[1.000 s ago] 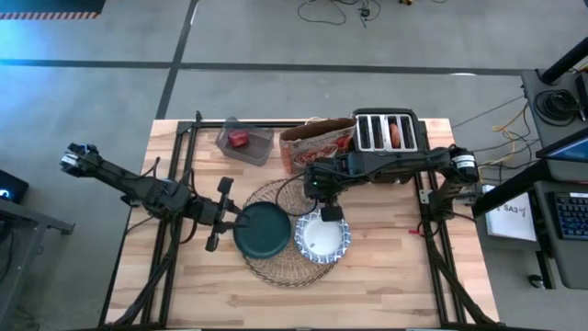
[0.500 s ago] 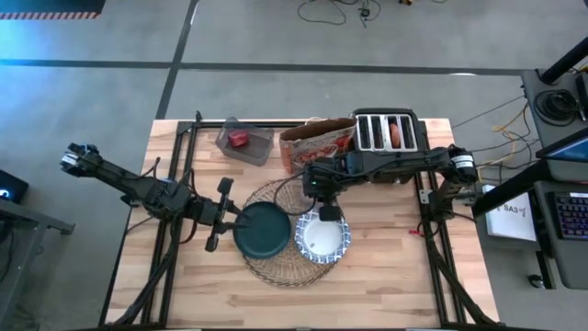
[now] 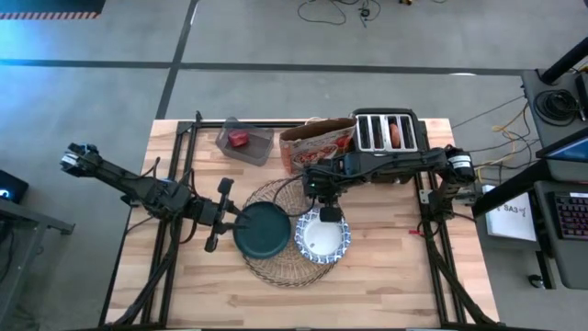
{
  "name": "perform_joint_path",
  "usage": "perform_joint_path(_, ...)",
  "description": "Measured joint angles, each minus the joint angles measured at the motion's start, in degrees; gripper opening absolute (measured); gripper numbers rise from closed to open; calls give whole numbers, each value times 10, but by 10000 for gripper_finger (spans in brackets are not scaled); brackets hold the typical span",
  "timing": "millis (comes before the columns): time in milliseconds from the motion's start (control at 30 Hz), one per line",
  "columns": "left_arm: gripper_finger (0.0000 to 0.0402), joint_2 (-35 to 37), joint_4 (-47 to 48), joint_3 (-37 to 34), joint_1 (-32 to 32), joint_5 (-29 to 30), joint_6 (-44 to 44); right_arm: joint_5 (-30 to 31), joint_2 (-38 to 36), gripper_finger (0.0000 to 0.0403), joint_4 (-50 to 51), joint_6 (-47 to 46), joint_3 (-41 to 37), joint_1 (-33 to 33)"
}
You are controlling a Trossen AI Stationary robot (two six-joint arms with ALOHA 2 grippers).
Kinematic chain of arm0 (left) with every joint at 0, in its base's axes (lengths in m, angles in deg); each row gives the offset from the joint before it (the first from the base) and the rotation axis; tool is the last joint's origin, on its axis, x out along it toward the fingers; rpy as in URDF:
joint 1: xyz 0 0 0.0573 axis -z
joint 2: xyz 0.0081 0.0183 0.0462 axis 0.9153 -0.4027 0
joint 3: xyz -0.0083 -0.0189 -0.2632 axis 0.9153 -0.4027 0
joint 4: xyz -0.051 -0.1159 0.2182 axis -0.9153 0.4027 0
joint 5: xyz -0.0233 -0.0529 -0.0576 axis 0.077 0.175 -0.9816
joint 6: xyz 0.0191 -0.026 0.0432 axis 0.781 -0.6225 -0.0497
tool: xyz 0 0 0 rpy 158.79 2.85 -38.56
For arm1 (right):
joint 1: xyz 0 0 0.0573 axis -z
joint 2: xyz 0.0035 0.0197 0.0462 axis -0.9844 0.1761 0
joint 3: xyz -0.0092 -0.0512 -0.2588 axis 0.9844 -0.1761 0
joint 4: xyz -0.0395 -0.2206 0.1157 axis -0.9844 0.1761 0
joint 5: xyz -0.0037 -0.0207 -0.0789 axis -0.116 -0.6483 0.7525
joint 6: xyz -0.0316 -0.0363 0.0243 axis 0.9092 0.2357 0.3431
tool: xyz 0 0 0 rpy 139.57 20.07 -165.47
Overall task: Arrange a breakfast setting
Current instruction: Put the transparent cup on the brown table mat
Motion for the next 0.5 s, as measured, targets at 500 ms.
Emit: perform_joint_path(500, 66, 0, 5, 0, 0, -20, -5, 0, 2, 13, 4, -5, 0, 0)
